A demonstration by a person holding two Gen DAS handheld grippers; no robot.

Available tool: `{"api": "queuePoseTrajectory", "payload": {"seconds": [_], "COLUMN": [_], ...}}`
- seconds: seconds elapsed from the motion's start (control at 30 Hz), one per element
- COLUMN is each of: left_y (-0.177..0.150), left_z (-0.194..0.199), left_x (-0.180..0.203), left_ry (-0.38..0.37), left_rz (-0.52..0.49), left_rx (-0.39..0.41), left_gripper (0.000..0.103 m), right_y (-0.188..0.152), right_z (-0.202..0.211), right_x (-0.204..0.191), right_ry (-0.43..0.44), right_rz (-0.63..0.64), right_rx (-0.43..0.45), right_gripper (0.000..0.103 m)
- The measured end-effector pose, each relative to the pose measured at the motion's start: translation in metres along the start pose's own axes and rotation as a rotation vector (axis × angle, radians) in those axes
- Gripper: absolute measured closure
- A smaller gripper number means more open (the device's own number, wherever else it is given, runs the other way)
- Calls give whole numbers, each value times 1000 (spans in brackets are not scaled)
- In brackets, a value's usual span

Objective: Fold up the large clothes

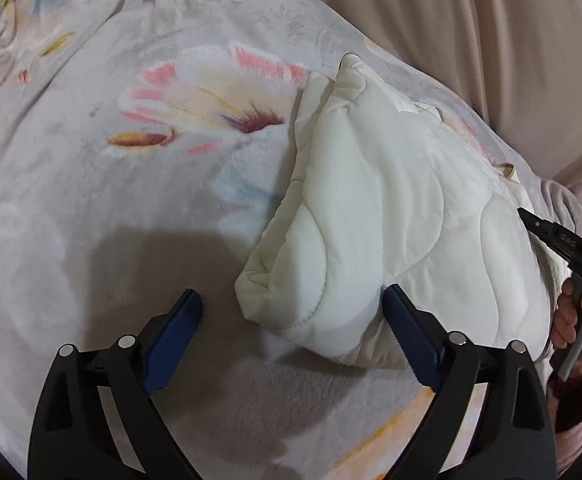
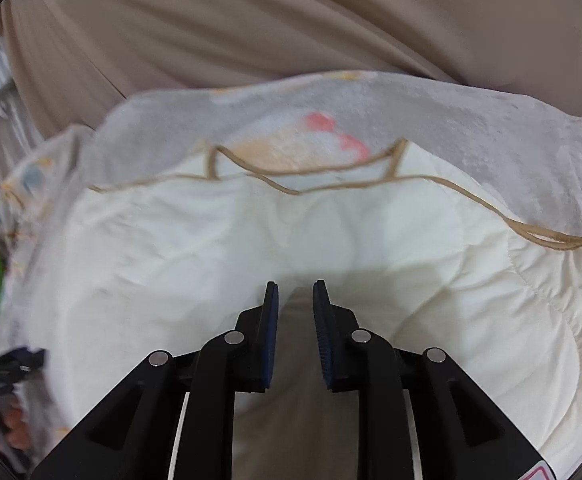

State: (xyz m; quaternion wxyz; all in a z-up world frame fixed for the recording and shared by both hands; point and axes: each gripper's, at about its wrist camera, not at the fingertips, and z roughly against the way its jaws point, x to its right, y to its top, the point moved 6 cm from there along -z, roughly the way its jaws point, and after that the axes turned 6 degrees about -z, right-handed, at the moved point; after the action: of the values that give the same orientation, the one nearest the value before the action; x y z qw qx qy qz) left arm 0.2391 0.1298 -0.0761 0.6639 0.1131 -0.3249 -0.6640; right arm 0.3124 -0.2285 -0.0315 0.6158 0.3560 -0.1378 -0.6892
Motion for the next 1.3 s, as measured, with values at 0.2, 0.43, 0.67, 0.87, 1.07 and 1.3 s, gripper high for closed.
{"api": "queuePoseTrajectory", "payload": {"seconds": [0.2,0.43,0.67,0.87,1.07,1.3], "left_y": [11,43,84,89,82,46], "left_z": [-13,1,78,114,100,77], "left_x": [16,54,149,224,274,344], "left_ry": [-67,-89,-150,-259,-278,-320], "left_rz": [19,-20,-217,-356,-426,-562], "left_rx": [-14,38,238,304,276,213], "left_gripper": [8,40,81,82,84,86], "right_y": [5,8,8,-16,-66,-109], "right_z": [-37,-65,-47,41,80,58], "right_x": [-18,-15,-11,12,39,29], "right_ry": [0,-31,-15,42,83,146], "right_rz": [27,7,-12,-4,-40,-9], "right_rx": [-70,-88,-60,31,-8,-42], "right_gripper": [86,90,89,87,84,84]}}
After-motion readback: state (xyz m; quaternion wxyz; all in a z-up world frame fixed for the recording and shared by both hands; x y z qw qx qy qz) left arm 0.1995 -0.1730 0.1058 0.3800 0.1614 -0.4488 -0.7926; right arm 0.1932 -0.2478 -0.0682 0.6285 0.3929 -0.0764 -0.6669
